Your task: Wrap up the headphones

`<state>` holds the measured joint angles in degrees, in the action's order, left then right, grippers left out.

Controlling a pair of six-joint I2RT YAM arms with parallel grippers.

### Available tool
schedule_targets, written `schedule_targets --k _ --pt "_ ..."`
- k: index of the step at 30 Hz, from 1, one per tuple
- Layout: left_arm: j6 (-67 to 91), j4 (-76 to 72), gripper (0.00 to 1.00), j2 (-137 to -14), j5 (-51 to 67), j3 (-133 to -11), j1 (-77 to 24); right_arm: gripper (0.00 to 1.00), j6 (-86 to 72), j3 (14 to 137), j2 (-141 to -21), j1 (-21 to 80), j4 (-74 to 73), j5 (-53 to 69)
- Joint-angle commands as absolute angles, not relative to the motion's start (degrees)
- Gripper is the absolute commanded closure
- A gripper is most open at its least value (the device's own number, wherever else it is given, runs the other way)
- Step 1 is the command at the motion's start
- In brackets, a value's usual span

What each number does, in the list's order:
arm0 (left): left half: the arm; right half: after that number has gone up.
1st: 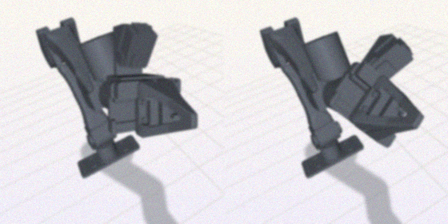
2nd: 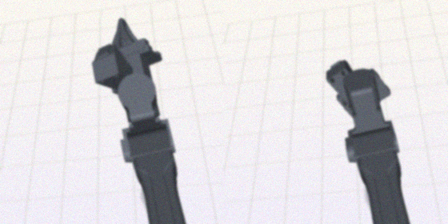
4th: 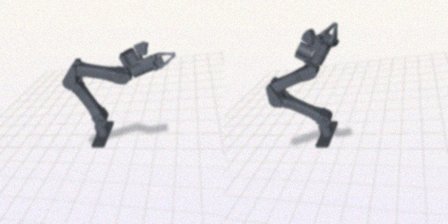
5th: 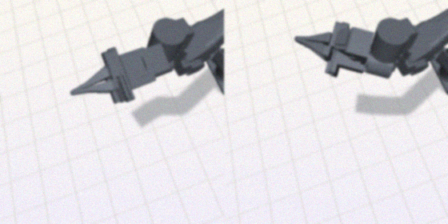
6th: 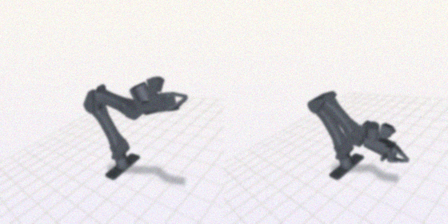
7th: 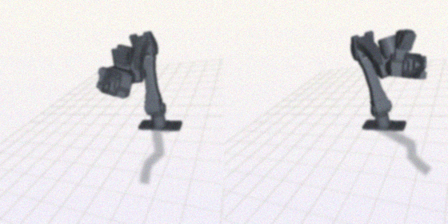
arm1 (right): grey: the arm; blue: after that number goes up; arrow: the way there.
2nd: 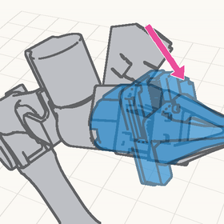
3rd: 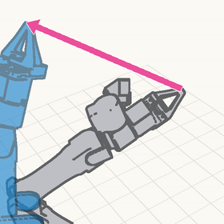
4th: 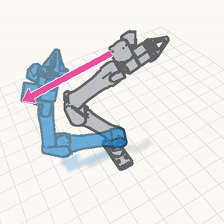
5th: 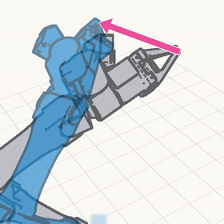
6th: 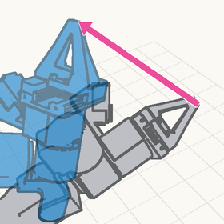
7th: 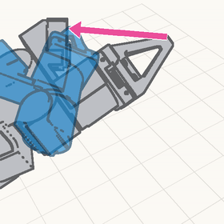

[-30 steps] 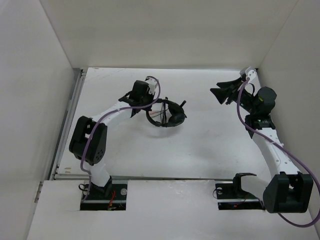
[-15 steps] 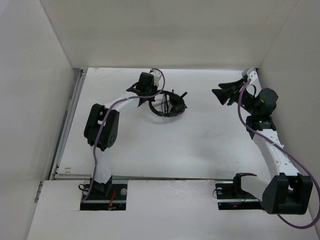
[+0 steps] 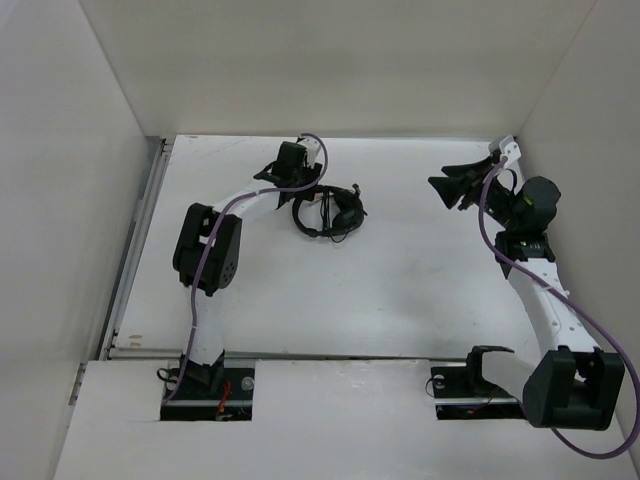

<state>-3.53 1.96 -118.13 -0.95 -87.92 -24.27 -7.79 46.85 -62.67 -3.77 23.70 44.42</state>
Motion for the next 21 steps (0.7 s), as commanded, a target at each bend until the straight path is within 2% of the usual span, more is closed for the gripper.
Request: schedule_targets --k 1,3,7,12,15,17,21 --pt "-2.8 1.7 0.48 -115.9 -1.4 -89.1 -23.9 0.48 -8.2 46.8 -61.7 -4.2 27.2 45.5" --pt "-2.8 2.0 0.40 -114.1 -1.4 -88.2 -23.8 0.48 -7.8 46.7 -61.8 -4.1 27.2 45.5" --pt "-1.2 4.2 0.18 -107.3 -1.4 -86.3 -23.9 0.47 -6.6 46.1 -61.7 -3.8 27.2 45.2" --pt "-0.3 9.5 0.05 -94.2 -0.5 -85.0 -25.3 0.45 -2.5 45.2 -61.3 -3.8 25.1 41.2" --pt "-5.7 12.0 0.00 -84.8 -0.9 -83.7 -25.7 0.46 2.4 46.4 -60.6 -3.5 19.1 35.2" --pt "-10.0 14.0 0.00 -78.4 -1.6 -82.4 -24.1 0.46 5.5 48.6 -60.6 -3.1 12.3 29.5" --pt "-11.5 23.5 0.00 -71.3 -1.4 -81.8 -15.2 0.49 9.1 54.8 -60.9 -3.7 -3.4 23.4"
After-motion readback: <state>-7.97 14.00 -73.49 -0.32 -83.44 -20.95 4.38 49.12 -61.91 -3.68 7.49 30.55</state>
